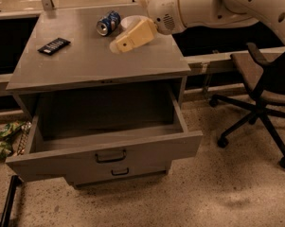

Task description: Place rxbar blueberry into top drawer

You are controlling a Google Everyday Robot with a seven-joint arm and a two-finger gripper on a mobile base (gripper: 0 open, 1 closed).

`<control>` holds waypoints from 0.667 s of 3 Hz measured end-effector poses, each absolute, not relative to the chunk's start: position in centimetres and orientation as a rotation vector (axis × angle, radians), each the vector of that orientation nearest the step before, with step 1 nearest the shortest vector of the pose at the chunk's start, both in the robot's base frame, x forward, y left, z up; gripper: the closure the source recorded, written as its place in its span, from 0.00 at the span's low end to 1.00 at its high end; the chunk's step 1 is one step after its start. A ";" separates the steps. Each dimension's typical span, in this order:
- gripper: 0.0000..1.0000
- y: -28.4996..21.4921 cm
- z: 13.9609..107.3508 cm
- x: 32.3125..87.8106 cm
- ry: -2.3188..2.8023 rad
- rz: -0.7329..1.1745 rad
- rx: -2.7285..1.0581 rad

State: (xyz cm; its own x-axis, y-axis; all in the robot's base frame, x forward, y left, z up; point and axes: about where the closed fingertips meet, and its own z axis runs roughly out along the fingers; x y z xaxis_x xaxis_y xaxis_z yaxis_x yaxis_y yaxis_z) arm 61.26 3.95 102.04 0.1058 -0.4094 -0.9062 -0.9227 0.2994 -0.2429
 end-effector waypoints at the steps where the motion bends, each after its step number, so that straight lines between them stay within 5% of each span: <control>1: 0.00 6.0 97.5 60.5 1.552 0.685 -1.299; 2: 0.00 10.0 92.0 66.2 1.612 0.690 -1.157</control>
Offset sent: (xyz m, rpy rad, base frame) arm 0.1237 0.0883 -0.1463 0.1617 0.1382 -0.2174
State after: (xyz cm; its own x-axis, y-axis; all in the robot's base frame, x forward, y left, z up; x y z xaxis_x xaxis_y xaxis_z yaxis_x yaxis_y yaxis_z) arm 66.22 10.03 91.96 -0.0487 -0.3523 -0.9346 -0.9197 0.3809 -0.0957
